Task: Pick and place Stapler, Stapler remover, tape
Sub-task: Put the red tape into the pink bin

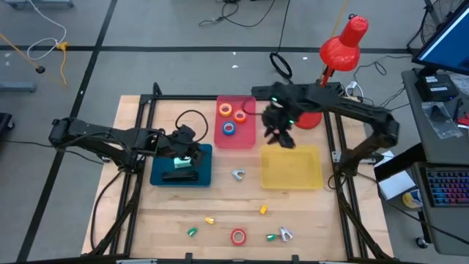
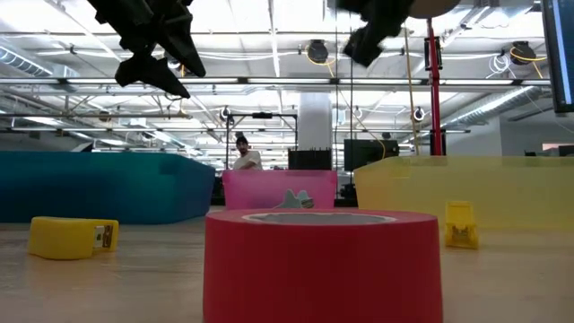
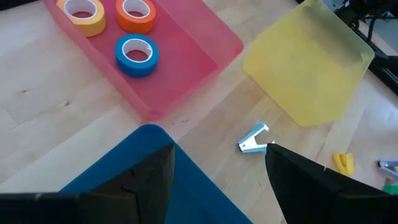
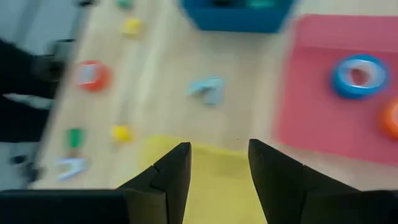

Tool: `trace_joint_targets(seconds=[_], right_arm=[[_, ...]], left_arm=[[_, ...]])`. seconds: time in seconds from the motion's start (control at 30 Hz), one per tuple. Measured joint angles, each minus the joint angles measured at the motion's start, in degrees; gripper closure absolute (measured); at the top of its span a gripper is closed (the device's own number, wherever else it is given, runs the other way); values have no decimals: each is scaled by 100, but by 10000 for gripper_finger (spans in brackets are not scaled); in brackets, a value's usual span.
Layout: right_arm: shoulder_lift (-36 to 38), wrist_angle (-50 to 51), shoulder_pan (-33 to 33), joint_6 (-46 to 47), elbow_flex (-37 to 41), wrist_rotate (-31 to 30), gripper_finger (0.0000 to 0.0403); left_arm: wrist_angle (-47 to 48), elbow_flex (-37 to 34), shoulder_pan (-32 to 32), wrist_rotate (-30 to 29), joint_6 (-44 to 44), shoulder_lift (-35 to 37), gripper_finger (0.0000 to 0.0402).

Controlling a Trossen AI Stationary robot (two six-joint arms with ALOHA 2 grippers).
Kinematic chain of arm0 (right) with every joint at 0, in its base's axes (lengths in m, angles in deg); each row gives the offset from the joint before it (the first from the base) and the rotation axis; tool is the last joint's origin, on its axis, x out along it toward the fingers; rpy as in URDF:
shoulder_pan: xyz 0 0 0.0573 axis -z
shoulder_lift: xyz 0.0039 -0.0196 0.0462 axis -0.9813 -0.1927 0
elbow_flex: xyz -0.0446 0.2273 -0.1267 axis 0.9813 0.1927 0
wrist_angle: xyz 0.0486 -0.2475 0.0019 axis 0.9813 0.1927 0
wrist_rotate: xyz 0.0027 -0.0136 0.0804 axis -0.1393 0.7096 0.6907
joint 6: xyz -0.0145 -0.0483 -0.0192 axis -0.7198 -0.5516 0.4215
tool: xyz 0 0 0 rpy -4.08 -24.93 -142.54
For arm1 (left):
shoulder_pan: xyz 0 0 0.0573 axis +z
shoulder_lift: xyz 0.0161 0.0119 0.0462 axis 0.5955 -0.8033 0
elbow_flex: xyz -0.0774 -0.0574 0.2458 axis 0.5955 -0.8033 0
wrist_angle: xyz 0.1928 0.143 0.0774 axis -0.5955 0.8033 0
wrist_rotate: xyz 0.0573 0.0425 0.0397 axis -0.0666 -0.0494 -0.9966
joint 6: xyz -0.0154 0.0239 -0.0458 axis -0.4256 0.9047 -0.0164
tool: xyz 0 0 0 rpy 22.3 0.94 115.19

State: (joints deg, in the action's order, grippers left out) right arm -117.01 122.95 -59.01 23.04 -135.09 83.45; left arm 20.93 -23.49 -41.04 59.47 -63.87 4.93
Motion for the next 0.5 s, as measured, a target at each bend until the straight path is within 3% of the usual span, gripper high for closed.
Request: trace_joint_targets(seconds=[0.13, 0.5], right_arm=[[737, -340, -477, 355, 644, 430, 252], [2059, -2945, -2088, 1975, 2982, 412, 252]], left_arm=[[-2, 0, -2, 6, -35, 0, 153], [-82, 0, -2, 105, -536, 0, 153]])
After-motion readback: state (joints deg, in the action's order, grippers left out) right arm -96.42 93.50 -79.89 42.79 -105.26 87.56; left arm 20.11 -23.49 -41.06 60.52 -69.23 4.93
